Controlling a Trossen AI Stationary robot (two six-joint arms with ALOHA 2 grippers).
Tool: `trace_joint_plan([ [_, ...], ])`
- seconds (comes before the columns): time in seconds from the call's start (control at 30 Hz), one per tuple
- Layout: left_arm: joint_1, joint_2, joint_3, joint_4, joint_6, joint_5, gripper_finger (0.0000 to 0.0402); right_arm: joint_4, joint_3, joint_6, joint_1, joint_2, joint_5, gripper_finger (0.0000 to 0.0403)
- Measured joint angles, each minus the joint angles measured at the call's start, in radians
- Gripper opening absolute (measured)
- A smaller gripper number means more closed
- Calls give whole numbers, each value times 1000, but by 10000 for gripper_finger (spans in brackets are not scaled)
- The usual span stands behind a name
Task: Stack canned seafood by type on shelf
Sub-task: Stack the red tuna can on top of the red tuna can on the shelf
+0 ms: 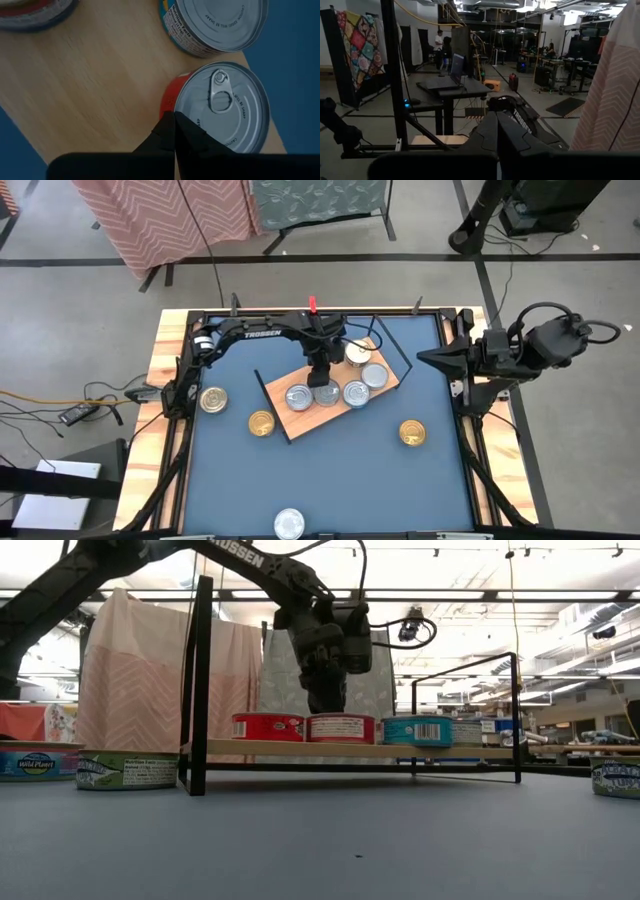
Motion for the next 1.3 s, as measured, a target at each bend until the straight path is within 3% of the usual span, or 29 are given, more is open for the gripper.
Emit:
trace_joint_plan([
  [0.73,19,19,-18,52,-58,18,0,-1,0,6,22,8,-4,6],
  [1.0,23,11,-16,51,-48,-81,3,-1,0,7,22,7,-2,6],
  [1.2,33,11,20,43,-59,-213,26,-1,0,7,22,7,-2,6],
  [1.3,44,11,48,27,-59,-232,45,-1,0,7,22,7,-2,6],
])
